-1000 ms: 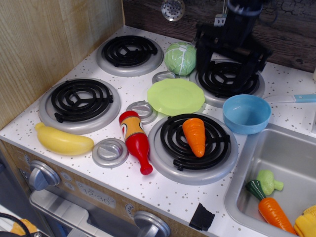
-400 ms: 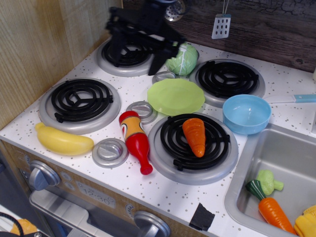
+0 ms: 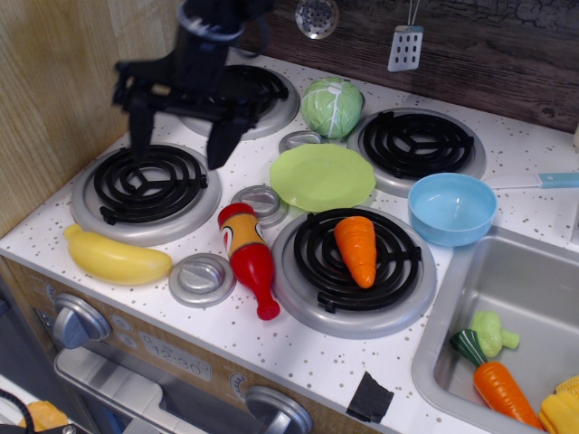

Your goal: Put banana on plate

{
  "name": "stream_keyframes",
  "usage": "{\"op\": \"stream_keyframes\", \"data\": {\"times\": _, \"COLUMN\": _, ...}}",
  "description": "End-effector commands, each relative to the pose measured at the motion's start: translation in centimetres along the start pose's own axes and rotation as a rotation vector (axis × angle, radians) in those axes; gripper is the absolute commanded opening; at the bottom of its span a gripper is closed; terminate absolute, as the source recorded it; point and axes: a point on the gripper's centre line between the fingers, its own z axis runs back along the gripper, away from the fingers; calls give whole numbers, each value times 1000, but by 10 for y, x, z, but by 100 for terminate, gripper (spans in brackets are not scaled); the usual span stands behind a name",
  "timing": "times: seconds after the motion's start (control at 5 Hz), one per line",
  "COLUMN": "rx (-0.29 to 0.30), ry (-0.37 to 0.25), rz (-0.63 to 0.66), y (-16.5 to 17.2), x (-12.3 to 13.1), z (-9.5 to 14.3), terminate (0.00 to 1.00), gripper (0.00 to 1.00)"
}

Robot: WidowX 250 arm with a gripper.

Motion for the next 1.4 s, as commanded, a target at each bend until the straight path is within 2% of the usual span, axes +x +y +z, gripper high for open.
{"op": "stream_keyframes", "data": {"times": 0.0, "rx": -54, "ry": -1, "rz": 243, "y": 16, "x": -1, "z": -10, "terminate": 0, "gripper": 100}}
{"op": "stream_keyframes", "data": {"times": 0.4, "rx": -66, "ry": 25, "rz": 401, "y": 34, "x": -14, "z": -30, "terminate": 0, "gripper": 100}}
{"op": "stream_keyframes", "data": {"times": 0.6, "rx": -93, "ry": 25, "rz": 455, "y": 41, "x": -17, "z": -47, "terminate": 0, "gripper": 100}}
{"op": "stream_keyframes", "data": {"times": 0.8, "rx": -122, "ry": -9, "rz": 502, "y": 40, "x": -20, "z": -70, "terminate": 0, "gripper": 100}}
{"op": "stream_keyframes", "data": {"times": 1.2, "rx": -146, "ry": -37, "rz": 530, "y": 38, "x": -20, "z": -92, "terminate": 0, "gripper": 100}}
